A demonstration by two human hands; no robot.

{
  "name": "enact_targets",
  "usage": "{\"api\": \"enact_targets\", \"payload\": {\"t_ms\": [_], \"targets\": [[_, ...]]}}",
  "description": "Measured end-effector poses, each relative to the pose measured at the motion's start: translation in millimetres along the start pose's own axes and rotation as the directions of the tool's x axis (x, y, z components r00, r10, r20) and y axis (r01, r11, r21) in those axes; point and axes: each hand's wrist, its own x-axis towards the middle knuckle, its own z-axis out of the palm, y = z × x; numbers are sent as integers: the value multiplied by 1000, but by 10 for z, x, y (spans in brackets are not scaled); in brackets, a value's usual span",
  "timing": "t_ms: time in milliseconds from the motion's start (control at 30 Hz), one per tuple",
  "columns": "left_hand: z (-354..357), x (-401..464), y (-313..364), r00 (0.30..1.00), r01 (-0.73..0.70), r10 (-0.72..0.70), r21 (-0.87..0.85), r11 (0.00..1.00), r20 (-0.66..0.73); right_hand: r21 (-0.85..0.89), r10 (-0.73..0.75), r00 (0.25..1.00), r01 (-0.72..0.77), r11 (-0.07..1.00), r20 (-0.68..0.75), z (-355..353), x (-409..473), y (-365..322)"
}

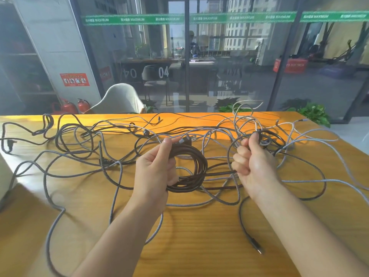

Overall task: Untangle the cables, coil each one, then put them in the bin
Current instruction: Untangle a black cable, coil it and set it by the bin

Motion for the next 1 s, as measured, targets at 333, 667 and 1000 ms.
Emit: {"api": "enact_targets", "payload": {"t_ms": [333, 667, 1000], "targets": [[-79, -7, -37, 998, 6, -9, 58, 998, 55, -576, -65, 937, 265, 773, 344, -61, -56, 249], [-59, -26, -30, 996, 12, -14, 16, 1000, 91, -662, 42, 912, 264, 701, 408, -74, -128, 353], [-51, -12, -60, 999, 15, -16, 11, 1000, 52, -465, 320, 734, -6, 885, 599, -20, -215, 275]]}}
